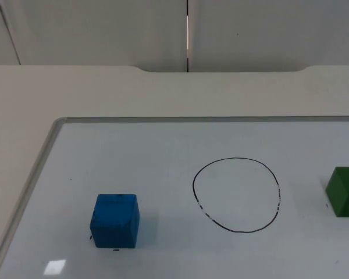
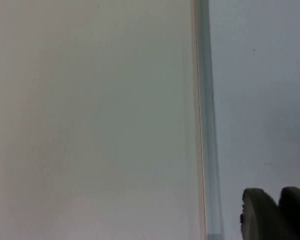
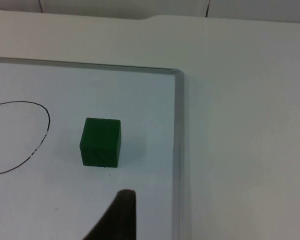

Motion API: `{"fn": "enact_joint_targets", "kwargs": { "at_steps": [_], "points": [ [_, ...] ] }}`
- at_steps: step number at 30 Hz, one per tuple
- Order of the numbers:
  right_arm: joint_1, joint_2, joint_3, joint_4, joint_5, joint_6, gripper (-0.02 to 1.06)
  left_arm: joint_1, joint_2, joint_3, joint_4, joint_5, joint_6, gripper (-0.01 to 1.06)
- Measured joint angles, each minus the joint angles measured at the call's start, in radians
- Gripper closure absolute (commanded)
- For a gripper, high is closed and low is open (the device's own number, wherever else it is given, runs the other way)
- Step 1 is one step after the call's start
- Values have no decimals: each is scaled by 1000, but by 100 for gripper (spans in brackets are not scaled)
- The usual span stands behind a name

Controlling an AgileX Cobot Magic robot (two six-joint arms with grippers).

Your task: Push the two cubes into the marked area.

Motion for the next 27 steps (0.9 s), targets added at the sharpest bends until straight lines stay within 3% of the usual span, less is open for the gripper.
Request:
{"fn": "enact_joint_targets", "kwargs": {
  "at_steps": [7,15,27],
  "points": [
    [0,0,0,0,0,0,-1,0,95,-2,-49,-90,13,105],
    [0,0,0,0,0,0,-1,0,279,-2,-223,-216,143,105],
    [0,0,0,0,0,0,-1,0,467,-2,-375,-289,271,105]
  ]
}}
